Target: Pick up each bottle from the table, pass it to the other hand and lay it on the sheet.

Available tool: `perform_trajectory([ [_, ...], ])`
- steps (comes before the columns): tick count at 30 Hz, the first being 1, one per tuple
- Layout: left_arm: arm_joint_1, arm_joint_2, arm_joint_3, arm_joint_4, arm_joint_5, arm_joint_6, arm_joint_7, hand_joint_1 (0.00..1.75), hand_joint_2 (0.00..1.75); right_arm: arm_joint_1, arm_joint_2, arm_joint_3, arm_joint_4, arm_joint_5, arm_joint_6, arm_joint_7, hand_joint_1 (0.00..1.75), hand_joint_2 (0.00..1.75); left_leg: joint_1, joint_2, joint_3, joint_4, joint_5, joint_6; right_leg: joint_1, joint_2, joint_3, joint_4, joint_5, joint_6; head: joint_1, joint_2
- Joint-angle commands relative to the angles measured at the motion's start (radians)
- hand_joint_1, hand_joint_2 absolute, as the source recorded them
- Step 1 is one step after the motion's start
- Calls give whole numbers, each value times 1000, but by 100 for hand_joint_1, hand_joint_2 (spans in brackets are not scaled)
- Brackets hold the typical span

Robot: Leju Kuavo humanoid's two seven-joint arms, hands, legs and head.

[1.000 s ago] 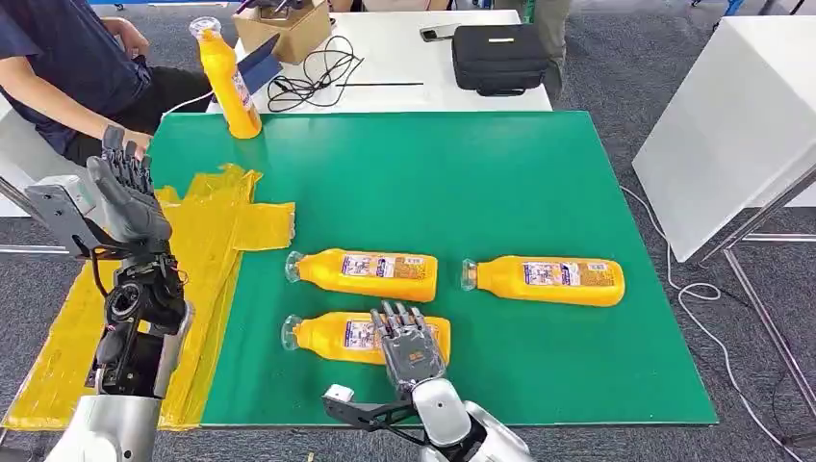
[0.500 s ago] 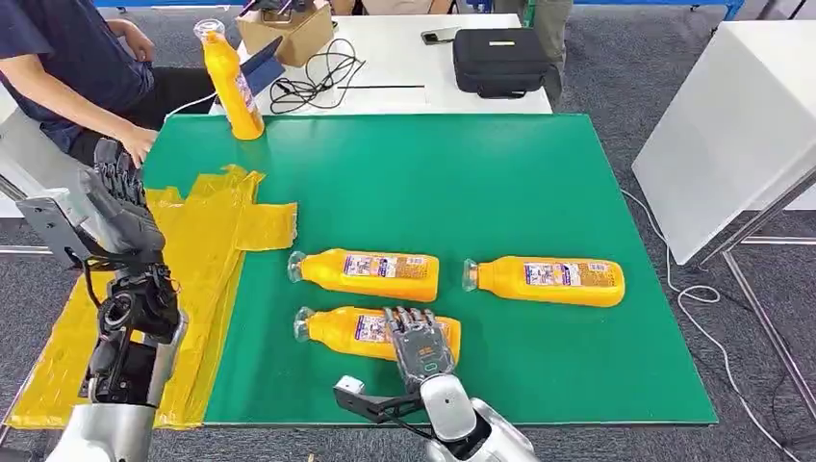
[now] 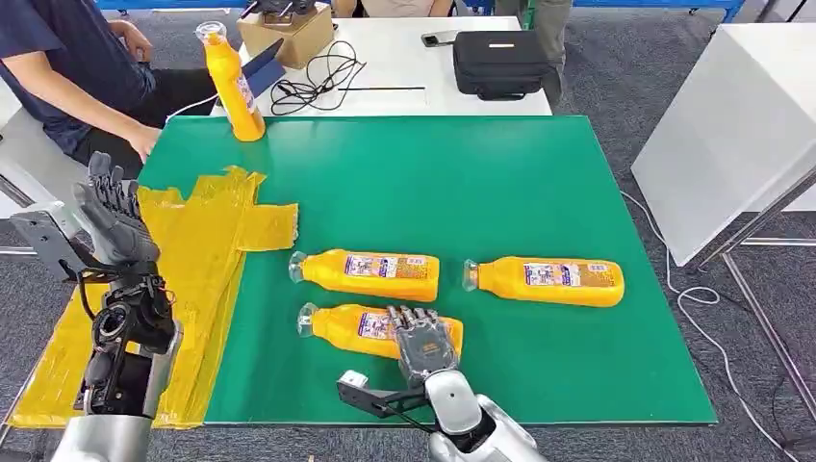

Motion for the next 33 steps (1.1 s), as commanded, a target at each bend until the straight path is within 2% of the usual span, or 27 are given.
perform_trajectory([
  [1, -49, -21, 12, 52, -6, -21, 10, 0, 0, 60, -43, -130, -39, -267, 96, -138, 175, 175, 0, -3, 1, -1, 1, 0, 0, -4, 2, -2, 0, 1, 0, 0],
  [3, -52, -25, 15, 47, -6, -26, 12, 0, 0, 71, -69, -189, -199, -494, 138, -229, 175, 175, 0, -4, 0, 0, 1, 0, 0, -5, 1, -1, 0, 1, 0, 0],
  [5, -37, -22, 29, 23, -3, -27, 14, 0, 0, 76, -96, -229, -352, -652, 175, -281, 175, 175, 0, -5, 1, 1, 0, 0, 0, -6, -3, 0, -1, 1, 0, 0],
  [6, -24, -19, 41, 10, 3, -30, 17, 0, 175, 87, -103, -259, -443, -752, 200, -319, 175, 175, 1, -5, 2, 1, 0, 0, 1, -7, -5, -2, 0, 2, 0, 0],
  [9, 18, -7, 59, -19, 29, -53, 14, 0, 175, 92, -139, -301, -579, -941, 261, -384, 175, 175, 0, 2, 1, 0, -2, -2, 1, 1, -7, -1, 1, 1, 0, 0],
  [10, 26, -5, 59, -22, 37, -61, 12, 0, 175, 82, -147, -306, -592, -969, 269, -391, 175, 175, -1, 4, 2, 0, -2, -2, 0, 2, 0, 0, 0, 1, 1, 0],
  [11, 28, -5, 60, -23, 38, -61, 12, 0, 175, 78, -149, -308, -594, -973, 270, -389, 175, 175, -1, 4, 1, 0, -1, -1, 0, 3, -1, 1, 2, -1, 0, 0],
  [15, 74, 19, 24, -48, 120, -114, -2, 0, 175, 5, -165, -313, -560, -1076, 249, -449, 175, 175, 0, 5, -5, 1, -1, -1, 0, 4, -7, 1, 3, 0, 0, 0],
  [17, 75, 18, 16, -50, 124, -111, -3, 0, 175, -4, -165, -311, -550, -1081, 248, -450, 175, 175, 1, 6, -6, 1, -2, -1, 1, 5, -7, 1, 2, 0, 0, 0],
  [20, 73, 30, -35, -57, 176, -134, 5, 0, 175, -52, -155, -300, -501, -1105, 212, -463, 175, 175, 1, 5, -7, 1, -2, -1, 1, 4, -8, 1, 2, 1, 0, 0],
  [21, 71, 30, -70, -63, 213, -163, 23, 0, 175, -87, -136, -307, -454, -1107, 165, -469, 175, 175, 0, 4, -10, 1, -1, -1, 1, 3, -11, 1, 3, 0, 0, 0],
  [23, 61, 22, -128, -71, 255, -187, 44, 0, 175, -143, -108, -309, -388, -1083, 98, -478, 175, 175, 1, 5, -11, 1, -1, -1, 1, 3, -12, 1, 3, 0, 0, 0],
  [25, 42, 9, -187, -74, 298, -195, 62, 0, 175, -214, -75, -304, -308, -997, -13, -469, 175, 175, 1, 5, -12, 1, -1, -1, 1, 3, -12, 1, 3, 0, 0, 0],
  [28, 7, -19, -261, -69, 351, -205, 102, 0, 175, -314, -11, -284, -194, -859, -121, -439, 175, 175, 0, 5, -12, 2, 0, -1, 1, 3, -13, 2, 3, 0, 0, 0],
  [33, -35, -29, -317, -42, 409, -212, 139, 0, 175, -394, 76, -249, -76, -760, -173, -397, 175, 175, 1, 5, -13, 2, 0, -1, 1, 4, -14, 2, 3, -1, 0, 0],
])
